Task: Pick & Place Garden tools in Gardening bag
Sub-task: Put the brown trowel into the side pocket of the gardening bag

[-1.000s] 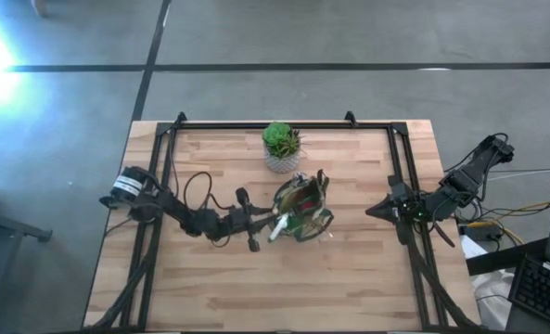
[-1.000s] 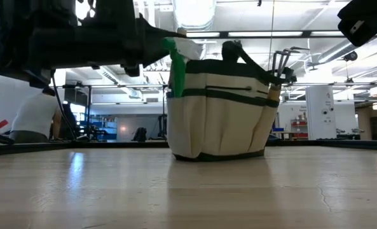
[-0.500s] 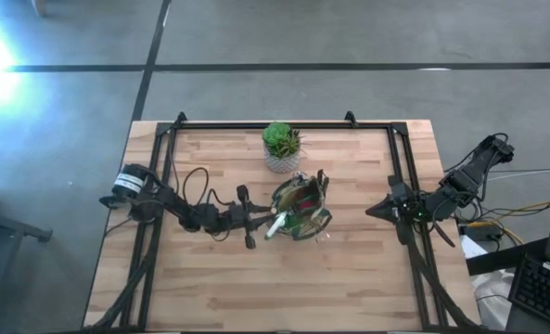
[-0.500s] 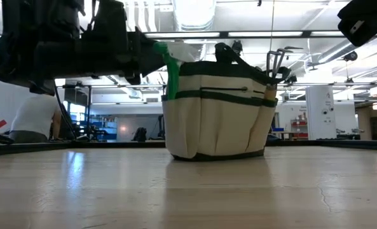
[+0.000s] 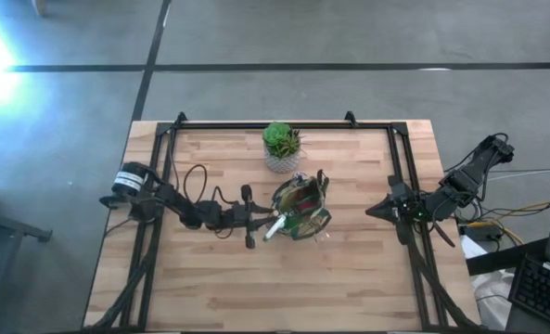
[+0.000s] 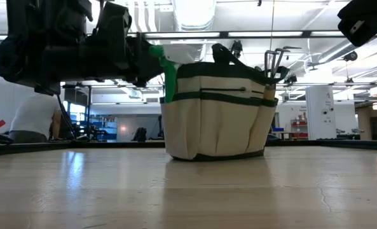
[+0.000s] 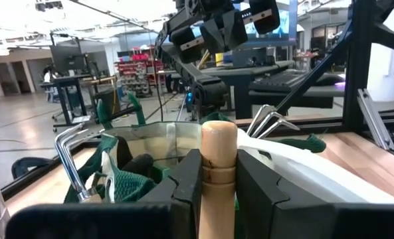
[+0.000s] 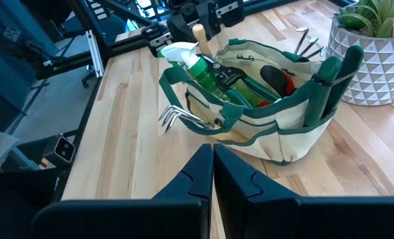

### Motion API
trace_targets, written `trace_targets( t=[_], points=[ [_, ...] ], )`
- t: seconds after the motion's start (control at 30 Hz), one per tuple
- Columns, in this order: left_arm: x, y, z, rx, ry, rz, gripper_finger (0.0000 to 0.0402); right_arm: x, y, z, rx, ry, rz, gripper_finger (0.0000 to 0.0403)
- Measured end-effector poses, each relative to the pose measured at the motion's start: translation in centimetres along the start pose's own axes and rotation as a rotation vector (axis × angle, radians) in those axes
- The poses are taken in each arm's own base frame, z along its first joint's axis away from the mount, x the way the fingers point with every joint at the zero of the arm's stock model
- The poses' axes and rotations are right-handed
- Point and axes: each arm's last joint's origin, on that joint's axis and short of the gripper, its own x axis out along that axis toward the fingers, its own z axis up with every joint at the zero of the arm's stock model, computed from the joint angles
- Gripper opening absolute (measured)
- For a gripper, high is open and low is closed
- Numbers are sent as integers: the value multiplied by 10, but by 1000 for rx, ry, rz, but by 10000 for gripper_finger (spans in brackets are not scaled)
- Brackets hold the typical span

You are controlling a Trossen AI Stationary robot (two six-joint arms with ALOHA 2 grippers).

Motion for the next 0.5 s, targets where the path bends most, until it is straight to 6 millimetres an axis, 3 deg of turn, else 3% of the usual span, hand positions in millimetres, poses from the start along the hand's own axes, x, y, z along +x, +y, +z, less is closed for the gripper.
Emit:
trace_targets(
  t=[0.37, 0.5],
  points=[
    [0, 2, -1, 0, 10, 4, 68, 0, 0, 0, 0, 0, 0, 8],
    [-1, 2, -6, -20, 51, 4, 120, 0, 0, 0, 0, 0, 0, 8]
  ],
)
